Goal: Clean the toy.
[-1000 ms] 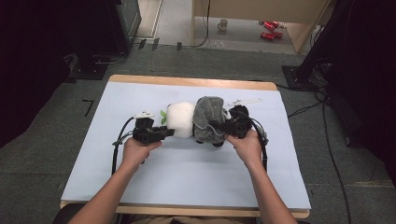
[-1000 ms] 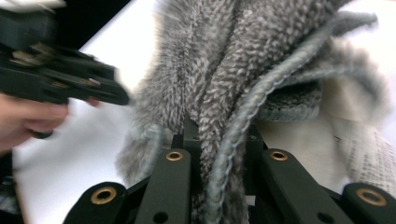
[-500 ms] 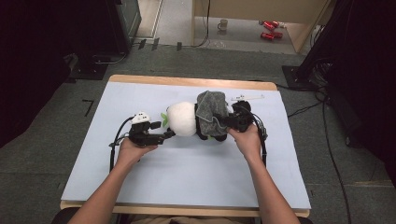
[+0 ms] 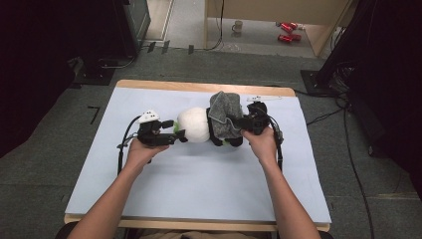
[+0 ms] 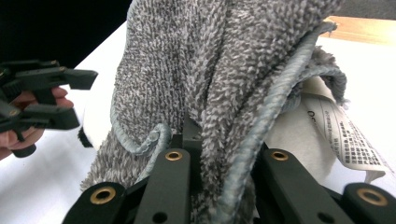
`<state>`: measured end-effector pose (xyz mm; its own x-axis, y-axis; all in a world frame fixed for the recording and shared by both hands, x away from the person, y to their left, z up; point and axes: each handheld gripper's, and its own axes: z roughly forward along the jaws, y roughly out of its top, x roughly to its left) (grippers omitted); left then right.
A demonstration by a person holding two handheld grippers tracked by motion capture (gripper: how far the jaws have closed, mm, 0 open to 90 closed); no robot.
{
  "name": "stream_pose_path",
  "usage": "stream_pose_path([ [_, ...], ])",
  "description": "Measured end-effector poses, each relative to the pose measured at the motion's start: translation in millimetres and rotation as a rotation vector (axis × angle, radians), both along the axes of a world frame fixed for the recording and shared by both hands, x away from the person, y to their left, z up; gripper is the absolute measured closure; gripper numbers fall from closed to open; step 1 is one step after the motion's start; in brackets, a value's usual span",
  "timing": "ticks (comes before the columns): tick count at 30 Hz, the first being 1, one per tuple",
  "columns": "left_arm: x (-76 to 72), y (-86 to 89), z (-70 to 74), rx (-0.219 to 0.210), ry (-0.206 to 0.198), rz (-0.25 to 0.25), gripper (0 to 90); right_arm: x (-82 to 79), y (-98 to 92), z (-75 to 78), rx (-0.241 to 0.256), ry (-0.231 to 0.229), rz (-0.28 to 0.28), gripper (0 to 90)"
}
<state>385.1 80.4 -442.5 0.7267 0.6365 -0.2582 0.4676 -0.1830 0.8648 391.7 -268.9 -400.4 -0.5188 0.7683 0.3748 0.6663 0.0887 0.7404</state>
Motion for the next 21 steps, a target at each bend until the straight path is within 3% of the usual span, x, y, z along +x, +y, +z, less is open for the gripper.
stream_pose_path([
  [3, 6.6, -5.9, 1.2, 0.013, -0.002, -0.007, 28.2, 0.8, 1.3, 0.5, 0.001, -0.002, 0.002, 79.2],
  [6, 10.8, -16.9, -6.4, 0.044, 0.026, -0.047, 27.2, 1.4, 1.3, 0.4, 0.003, 0.001, 0.004, 79.0],
  [8, 10.0, -22.2, -10.1, 0.058, -0.008, -0.049, 33.3, 0.8, 1.6, 0.6, -0.003, 0.0, 0.001, 78.7],
  [9, 10.1, -22.9, -10.4, 0.056, -0.003, -0.045, 38.6, 0.4, 1.5, 1.0, -0.003, -0.001, -0.001, 78.7],
  [15, 9.5, -21.4, -5.9, 0.051, 0.067, -0.022, 70.6, -3.6, 2.9, 10.3, 0.02, 0.001, 0.009, 79.2],
  [21, -0.8, -17.8, 6.6, -0.005, 0.204, -0.062, 76.9, -18.9, 13.7, 40.2, 0.054, -0.047, 0.054, 79.9],
])
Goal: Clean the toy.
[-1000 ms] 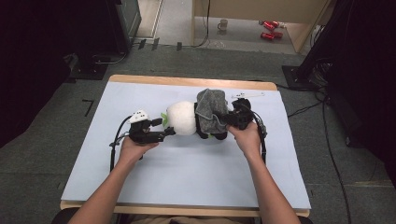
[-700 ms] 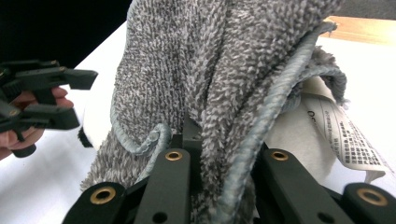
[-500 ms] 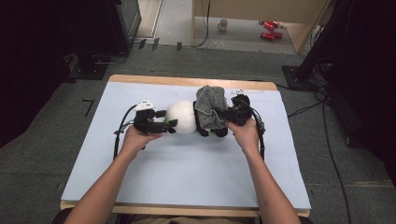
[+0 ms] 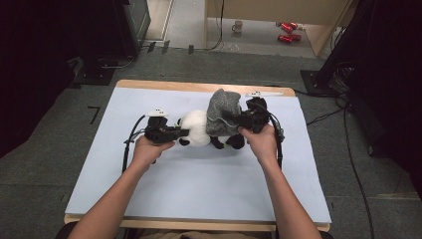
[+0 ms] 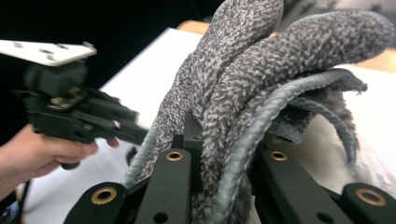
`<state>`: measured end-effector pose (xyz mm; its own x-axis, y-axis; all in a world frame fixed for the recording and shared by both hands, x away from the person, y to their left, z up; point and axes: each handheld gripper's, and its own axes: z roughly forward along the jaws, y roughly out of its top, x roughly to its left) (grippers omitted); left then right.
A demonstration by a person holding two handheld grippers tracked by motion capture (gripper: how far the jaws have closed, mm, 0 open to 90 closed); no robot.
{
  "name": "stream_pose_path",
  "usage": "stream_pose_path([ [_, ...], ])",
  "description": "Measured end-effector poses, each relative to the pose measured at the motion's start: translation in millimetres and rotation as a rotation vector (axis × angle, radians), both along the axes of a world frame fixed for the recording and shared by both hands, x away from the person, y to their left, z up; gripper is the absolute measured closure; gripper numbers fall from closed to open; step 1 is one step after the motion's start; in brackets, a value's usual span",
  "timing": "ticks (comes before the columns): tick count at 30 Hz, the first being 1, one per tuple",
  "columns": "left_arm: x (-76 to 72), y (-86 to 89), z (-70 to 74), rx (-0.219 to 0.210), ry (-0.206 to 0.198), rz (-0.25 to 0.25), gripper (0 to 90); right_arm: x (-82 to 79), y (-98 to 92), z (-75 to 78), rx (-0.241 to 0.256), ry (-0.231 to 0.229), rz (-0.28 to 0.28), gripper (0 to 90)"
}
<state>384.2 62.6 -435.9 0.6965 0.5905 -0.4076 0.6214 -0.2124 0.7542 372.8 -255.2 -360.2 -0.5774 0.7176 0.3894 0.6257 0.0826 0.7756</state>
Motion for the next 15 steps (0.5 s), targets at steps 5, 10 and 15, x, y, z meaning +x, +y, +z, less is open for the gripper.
stream_pose_path([
  [5, -17.4, 7.9, 12.6, -0.038, 0.097, 0.012, 76.6, -17.3, 13.2, 21.5, 0.022, -0.039, 0.062, 79.9],
  [10, -22.7, 12.2, 10.7, -0.008, 0.073, 0.035, 75.5, -35.4, 28.0, 32.5, 0.063, -0.051, 0.147, 79.8],
  [15, -16.0, 7.0, 3.6, -0.023, 0.082, 0.054, 74.4, -44.9, 48.7, 14.9, 0.066, -0.021, 0.214, 79.8],
])
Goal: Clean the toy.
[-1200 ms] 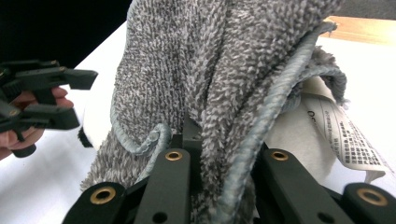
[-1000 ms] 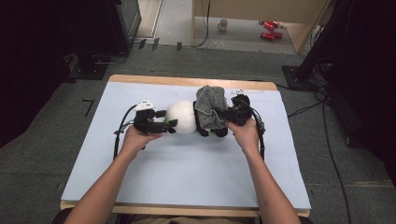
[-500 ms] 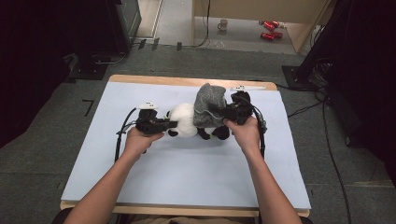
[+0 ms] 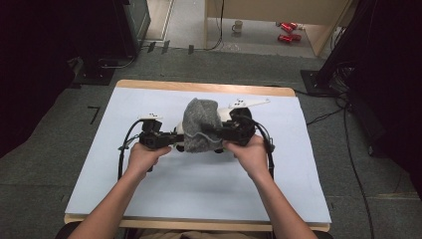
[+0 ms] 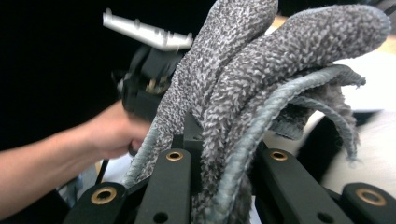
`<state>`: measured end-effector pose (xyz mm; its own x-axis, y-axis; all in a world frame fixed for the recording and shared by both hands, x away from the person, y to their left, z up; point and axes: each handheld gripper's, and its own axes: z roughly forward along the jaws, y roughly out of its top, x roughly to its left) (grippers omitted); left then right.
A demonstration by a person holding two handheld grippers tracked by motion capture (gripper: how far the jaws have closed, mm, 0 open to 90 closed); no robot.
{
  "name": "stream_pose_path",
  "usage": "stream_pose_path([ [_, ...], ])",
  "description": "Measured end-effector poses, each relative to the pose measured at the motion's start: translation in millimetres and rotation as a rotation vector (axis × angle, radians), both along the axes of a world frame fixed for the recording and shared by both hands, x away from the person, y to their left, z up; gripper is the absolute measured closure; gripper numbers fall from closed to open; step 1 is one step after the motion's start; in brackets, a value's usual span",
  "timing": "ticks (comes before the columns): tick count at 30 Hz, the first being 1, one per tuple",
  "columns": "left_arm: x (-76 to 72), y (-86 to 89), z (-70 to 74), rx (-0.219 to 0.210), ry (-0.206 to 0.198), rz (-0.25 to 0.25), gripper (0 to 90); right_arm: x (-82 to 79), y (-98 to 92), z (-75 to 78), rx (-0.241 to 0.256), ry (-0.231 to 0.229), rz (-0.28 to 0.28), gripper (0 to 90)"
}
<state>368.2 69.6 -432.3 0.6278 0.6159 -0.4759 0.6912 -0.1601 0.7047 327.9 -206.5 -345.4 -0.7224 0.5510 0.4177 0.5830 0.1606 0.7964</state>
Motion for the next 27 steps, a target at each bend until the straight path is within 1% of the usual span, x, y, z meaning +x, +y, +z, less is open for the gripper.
stream_pose_path([
  [2, 1.0, -2.7, -0.7, -0.005, 0.001, 0.008, 74.1, 1.8, 9.0, -14.6, -0.026, 0.029, 0.015, 79.9],
  [5, 2.4, -3.2, -1.1, -0.008, -0.001, 0.018, 73.8, 8.2, 22.1, -39.0, -0.048, 0.083, 0.036, 79.9],
  [7, 3.7, -2.5, -1.6, -0.02, 0.013, 0.022, 73.8, 11.7, 28.6, -52.5, -0.085, 0.096, 0.032, 79.9],
  [8, 3.8, -2.2, -1.8, -0.017, 0.009, 0.023, 73.8, 14.2, 31.9, -61.3, -0.118, 0.094, 0.022, 79.8],
  [9, 3.9, -2.3, -2.1, 0.004, 0.004, 0.02, 73.8, 15.8, 33.7, -67.6, -0.166, 0.081, 0.01, 79.8],
  [10, 3.8, -2.6, -2.9, 0.024, -0.007, 0.016, 73.8, 17.3, 33.5, -72.6, -0.184, 0.081, 0.008, 79.9],
  [11, 4.1, -2.7, -3.7, 0.029, -0.008, 0.016, 73.8, 19.2, 31.5, -76.2, -0.177, 0.086, 0.01, 79.9],
  [12, 5.0, -2.2, -4.4, 0.033, -0.012, 0.016, 73.8, 20.0, 30.0, -77.0, -0.178, 0.093, 0.006, 79.9],
  [13, 5.9, -1.3, -4.6, 0.04, -0.016, 0.019, 73.8, 20.2, 27.4, -75.8, -0.192, 0.087, -0.003, 79.9],
  [15, 8.3, 1.8, -5.8, 0.049, -0.023, 0.024, 73.9, 20.0, 21.3, -71.2, -0.251, 0.051, -0.035, 79.6],
  [16, 9.3, 3.4, -6.5, 0.047, -0.021, 0.019, 73.8, 21.1, 16.1, -69.8, -0.272, 0.051, -0.057, 79.7],
  [17, 9.9, 3.5, -7.2, 0.041, -0.02, 0.02, 73.8, 23.1, 9.7, -69.3, -0.27, 0.057, -0.067, 79.8],
  [18, 10.0, 3.0, -7.2, 0.046, -0.028, 0.018, 73.8, 24.4, 4.1, -69.0, -0.254, 0.07, -0.072, 79.9],
  [19, 9.9, 1.9, -7.1, 0.052, -0.036, 0.016, 73.7, 25.0, 0.2, -68.2, -0.254, 0.07, -0.076, 80.0],
  [20, 10.1, 0.5, -6.2, 0.067, -0.05, 0.009, 73.7, 25.3, -1.7, -67.3, -0.263, 0.064, -0.077, 80.0],
  [22, 11.2, 0.2, -5.2, 0.08, -0.057, 0.006, 73.6, 25.9, -5.2, -64.7, -0.286, 0.058, -0.072, 80.0],
  [25, 11.6, 1.6, -5.7, 0.084, -0.063, 0.013, 73.4, 26.9, -12.7, -58.4, -0.281, 0.062, -0.081, 80.0],
  [27, 10.2, 1.4, -5.4, 0.1, -0.075, 0.016, 73.3, 26.6, -19.8, -50.9, -0.264, 0.058, -0.1, 79.9],
])
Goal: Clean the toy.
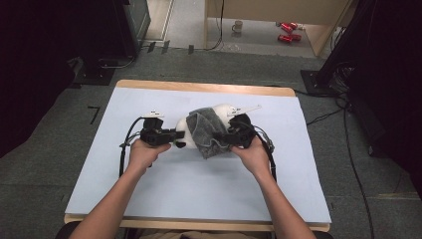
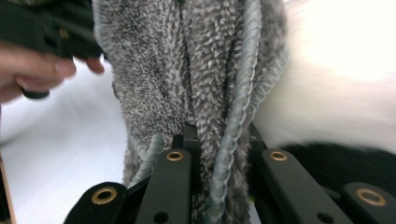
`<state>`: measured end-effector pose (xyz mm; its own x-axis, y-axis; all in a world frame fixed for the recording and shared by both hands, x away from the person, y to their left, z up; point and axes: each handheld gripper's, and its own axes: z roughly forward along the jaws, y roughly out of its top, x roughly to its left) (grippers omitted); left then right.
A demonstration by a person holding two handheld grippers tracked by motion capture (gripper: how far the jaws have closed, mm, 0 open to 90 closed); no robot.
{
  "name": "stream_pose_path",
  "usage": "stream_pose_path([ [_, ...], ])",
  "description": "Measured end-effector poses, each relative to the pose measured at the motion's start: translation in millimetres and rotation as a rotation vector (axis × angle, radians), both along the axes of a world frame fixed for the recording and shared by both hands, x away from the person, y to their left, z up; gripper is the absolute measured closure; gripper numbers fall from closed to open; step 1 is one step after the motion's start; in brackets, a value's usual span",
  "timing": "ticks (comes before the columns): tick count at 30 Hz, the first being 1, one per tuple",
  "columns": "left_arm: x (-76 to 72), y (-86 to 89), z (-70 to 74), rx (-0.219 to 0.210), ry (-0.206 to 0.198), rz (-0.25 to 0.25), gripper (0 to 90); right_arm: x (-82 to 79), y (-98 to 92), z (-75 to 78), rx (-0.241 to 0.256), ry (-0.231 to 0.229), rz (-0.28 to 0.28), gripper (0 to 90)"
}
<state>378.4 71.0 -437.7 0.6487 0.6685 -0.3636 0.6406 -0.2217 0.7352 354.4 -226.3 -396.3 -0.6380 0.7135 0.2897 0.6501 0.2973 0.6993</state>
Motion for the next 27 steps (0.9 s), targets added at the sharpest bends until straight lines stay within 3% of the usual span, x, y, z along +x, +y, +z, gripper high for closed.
stream_pose_path([
  [3, -1.0, 0.6, -1.7, -0.008, -0.022, -0.009, 72.6, -2.1, -12.8, 12.1, 0.03, -0.028, -0.043, 79.9],
  [7, -2.9, -0.6, -3.2, -0.018, -0.075, -0.024, 65.3, 2.8, -20.0, 6.9, 0.041, -0.017, -0.063, 79.9],
  [11, -3.8, 4.0, -2.5, -0.047, -0.07, -0.027, 52.6, 8.8, -23.0, 3.5, 0.068, -0.014, -0.082, 79.9],
  [13, -7.6, 6.7, -1.4, -0.036, -0.117, -0.043, 48.3, 11.4, -22.9, 3.0, 0.074, -0.017, -0.086, 79.9],
  [17, -20.9, 10.4, 1.3, -0.039, -0.261, -0.1, 42.5, 17.6, -21.6, 4.9, 0.087, -0.02, -0.102, 79.9],
  [19, -26.3, 10.9, -1.1, -0.051, -0.294, -0.118, 38.3, 22.0, -19.1, 6.6, 0.092, -0.025, -0.109, 79.9],
  [22, -27.6, 7.9, -7.6, -0.044, -0.274, -0.125, 34.8, 28.3, -16.7, 8.1, 0.095, -0.029, -0.112, 79.9],
  [25, -25.1, 1.2, -17.0, -0.001, -0.249, -0.12, 30.7, 34.8, -18.2, 8.2, 0.115, -0.019, -0.126, 79.8],
  [27, -23.1, -3.3, -21.9, 0.004, -0.272, -0.096, 29.8, 39.1, -20.2, 6.9, 0.136, -0.007, -0.127, 79.7],
])
